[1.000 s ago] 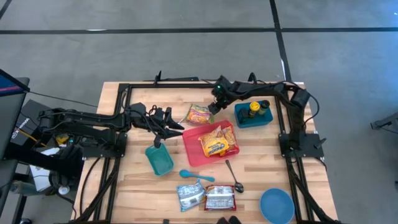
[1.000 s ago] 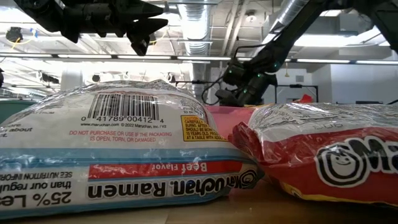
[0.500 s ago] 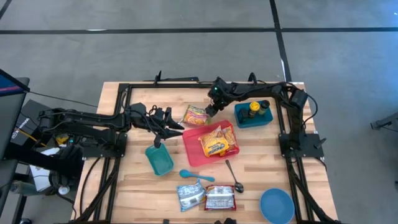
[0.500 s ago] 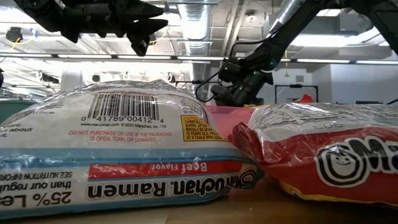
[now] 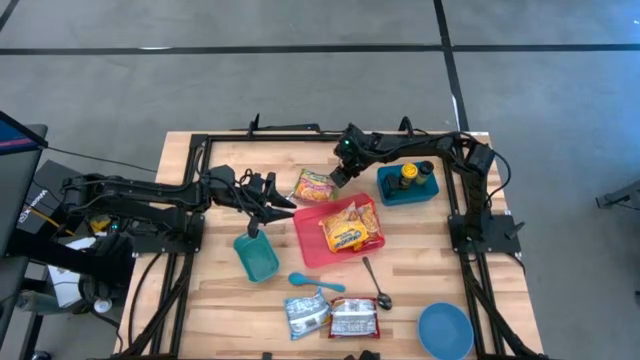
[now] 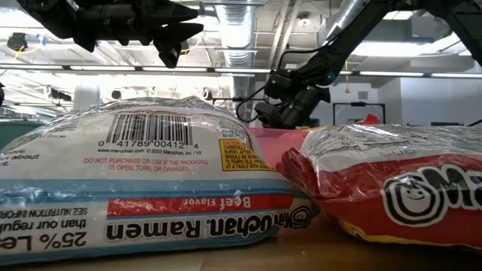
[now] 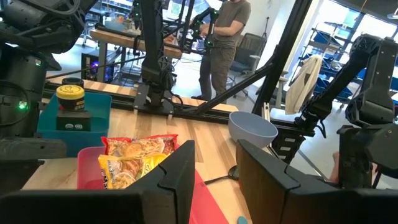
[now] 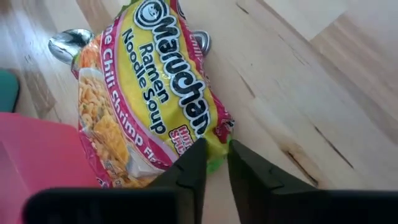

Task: Pick & Place Food Item
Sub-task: Put the green noodle pack into the red bin

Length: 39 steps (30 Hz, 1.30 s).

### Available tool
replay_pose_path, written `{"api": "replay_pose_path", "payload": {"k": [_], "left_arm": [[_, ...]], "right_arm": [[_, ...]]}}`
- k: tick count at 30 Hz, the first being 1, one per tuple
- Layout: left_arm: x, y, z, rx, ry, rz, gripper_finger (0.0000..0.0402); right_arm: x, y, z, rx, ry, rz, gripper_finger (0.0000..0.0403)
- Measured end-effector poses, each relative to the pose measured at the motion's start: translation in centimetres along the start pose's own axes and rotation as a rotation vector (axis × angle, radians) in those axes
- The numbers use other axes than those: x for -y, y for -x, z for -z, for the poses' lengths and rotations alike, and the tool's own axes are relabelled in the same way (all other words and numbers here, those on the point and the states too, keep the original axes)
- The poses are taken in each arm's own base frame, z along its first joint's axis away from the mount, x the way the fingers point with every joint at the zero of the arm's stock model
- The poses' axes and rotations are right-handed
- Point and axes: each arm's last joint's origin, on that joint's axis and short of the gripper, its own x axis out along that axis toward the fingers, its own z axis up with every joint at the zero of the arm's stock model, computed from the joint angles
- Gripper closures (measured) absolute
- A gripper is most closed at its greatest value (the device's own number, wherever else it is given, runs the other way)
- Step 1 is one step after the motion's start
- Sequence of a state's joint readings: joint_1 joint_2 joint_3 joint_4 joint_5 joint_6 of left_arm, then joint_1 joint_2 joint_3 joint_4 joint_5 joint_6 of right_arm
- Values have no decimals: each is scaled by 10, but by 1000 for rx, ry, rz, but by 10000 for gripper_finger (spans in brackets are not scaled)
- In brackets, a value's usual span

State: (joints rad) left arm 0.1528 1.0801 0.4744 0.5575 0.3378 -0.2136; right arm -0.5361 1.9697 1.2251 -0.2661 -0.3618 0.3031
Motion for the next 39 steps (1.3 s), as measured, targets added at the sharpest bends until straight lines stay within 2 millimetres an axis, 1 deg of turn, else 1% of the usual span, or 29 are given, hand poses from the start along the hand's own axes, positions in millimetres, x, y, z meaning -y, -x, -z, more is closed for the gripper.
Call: {"api": "replay_pose_path", "payload": {"k": [7,15,20,25,39], "left_arm": [[0,0,0,0,0,0,289],[0,0,0,0,0,-1,289],[0,0,0,0,0,-1,289],[0,0,0,0,0,-1,289],[0,0,0,0,0,-1,289]], "right_arm": [[-1,0,-2,21,8,-6,398],[0,0,-2,26,6,16,401],[-3,7,-4,38,11,16,402],[-9,18,-7,67,35,7,402],[-32,58,-16,188,107,11,403]]}}
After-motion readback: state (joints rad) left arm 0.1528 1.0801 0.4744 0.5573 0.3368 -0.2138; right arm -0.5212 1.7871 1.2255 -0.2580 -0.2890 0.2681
